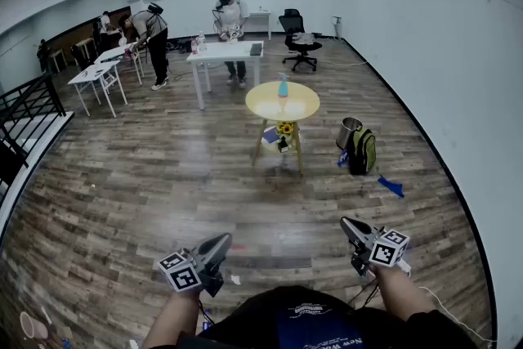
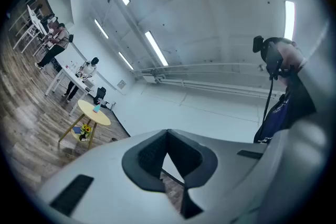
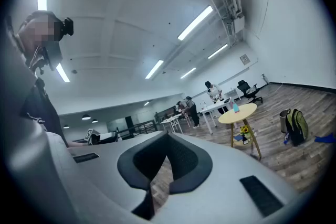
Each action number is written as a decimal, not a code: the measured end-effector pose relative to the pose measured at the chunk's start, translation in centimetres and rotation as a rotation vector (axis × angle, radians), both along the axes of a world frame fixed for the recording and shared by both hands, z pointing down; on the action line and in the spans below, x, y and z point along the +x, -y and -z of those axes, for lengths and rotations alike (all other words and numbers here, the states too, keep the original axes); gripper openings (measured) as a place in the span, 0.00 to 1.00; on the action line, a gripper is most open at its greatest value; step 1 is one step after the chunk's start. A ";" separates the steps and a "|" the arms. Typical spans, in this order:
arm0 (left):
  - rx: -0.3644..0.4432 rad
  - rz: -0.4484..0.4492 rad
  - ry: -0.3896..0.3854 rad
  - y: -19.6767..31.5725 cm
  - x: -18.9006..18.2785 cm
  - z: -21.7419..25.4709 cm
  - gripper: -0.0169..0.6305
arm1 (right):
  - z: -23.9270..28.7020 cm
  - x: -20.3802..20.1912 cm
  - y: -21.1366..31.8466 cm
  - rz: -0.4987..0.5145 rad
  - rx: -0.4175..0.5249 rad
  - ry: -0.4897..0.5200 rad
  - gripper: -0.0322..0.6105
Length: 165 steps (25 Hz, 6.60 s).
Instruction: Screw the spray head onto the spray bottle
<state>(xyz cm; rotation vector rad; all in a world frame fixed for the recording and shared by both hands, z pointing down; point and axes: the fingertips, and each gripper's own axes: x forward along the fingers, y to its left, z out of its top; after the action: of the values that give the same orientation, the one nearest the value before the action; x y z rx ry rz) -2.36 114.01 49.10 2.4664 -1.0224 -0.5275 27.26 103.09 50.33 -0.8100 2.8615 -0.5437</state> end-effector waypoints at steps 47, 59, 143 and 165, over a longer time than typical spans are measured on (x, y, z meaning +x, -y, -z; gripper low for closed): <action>-0.033 0.005 -0.013 3.6 -15.9 -1.2 0.04 | -0.8 -14.7 5.5 -0.066 -0.046 -0.030 0.06; -0.073 -0.005 -0.013 8.2 -17.3 -2.8 0.04 | -2.1 -17.1 10.3 -0.051 -0.078 -0.019 0.06; -0.139 0.186 0.221 91.8 -2.4 -2.6 0.04 | -1.4 -2.3 94.6 -0.007 -0.014 -0.046 0.06; -0.116 -0.012 0.192 116.5 -18.3 -2.9 0.04 | -2.6 -17.2 113.3 -0.143 -0.033 -0.156 0.10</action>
<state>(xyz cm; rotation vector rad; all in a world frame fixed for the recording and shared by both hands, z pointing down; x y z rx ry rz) -20.65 -2.53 51.98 2.4535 -1.0780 -0.2236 10.07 -10.22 52.91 -1.0992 2.9077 -0.5334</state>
